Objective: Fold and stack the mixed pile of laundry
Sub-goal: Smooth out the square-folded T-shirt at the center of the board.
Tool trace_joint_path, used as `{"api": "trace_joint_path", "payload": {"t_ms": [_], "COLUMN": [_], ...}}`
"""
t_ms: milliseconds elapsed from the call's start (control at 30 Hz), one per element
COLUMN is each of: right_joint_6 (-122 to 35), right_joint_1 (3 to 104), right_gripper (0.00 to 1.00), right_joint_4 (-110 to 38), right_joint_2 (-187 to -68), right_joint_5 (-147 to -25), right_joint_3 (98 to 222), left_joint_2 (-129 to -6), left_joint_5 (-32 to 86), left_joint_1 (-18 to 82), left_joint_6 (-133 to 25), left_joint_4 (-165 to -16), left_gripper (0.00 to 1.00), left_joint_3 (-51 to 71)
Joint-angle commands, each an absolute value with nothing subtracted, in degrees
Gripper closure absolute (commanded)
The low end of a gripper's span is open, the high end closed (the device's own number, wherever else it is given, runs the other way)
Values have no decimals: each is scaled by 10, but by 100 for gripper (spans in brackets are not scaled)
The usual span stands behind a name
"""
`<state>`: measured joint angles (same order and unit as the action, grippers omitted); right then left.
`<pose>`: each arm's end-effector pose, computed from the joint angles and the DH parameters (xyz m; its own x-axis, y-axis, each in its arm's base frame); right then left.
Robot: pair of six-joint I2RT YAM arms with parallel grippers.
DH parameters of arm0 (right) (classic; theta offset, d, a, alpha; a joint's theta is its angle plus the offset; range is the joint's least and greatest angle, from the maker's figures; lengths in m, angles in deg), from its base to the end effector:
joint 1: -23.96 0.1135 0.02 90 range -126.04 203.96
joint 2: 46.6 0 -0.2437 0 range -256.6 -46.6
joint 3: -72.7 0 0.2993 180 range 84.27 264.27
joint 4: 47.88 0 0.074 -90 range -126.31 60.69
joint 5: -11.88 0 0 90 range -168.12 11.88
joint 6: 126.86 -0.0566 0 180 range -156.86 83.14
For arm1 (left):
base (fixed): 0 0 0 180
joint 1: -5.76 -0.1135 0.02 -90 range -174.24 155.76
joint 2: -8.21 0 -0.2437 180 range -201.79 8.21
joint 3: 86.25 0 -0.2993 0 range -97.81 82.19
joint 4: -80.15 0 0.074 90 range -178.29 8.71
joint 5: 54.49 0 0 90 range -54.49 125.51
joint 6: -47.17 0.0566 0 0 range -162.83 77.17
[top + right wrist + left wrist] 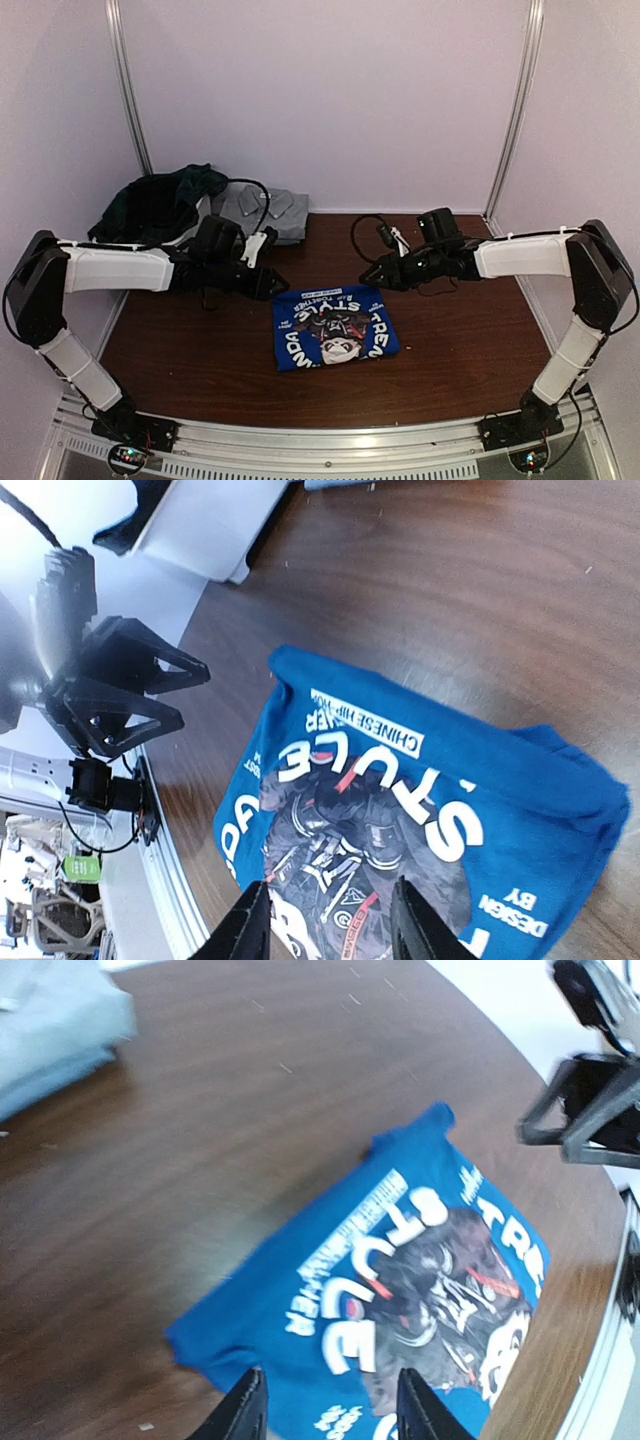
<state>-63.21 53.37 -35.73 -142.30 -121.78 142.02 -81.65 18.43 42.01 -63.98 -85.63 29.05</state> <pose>0.3312 0.2316 0.1514 -0.8528 -0.1121 -0.5101 -0.4991 0.4629 0.7326 0.3041 -0.2436 0.1487 -0.7472 0.1202 -0.6537 0.5133 0.7291 -0.4527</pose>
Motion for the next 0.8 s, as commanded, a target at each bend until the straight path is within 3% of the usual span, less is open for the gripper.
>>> {"api": "trace_joint_path", "payload": {"t_ms": [0,267,767], "right_joint_6": [-665,-677,-670], "right_joint_1": [557,544,455], "right_gripper": [60,63,64], "right_joint_4": [-440,-481,-460], "right_joint_2": [-1493,-1621,-1711], "right_joint_5": [-1265,-1287,-1259], "right_joint_3": [1429,1504,1538], "left_joint_2": [-883,-1014,-1169], "left_joint_5": [100,70,74], "left_joint_1": [432,427,368], "left_joint_6": [-658,-665,-690], "left_joint_4": [-969,-1016,-997], "left_gripper": [57,60,57], "left_joint_3": [313,237,94]}}
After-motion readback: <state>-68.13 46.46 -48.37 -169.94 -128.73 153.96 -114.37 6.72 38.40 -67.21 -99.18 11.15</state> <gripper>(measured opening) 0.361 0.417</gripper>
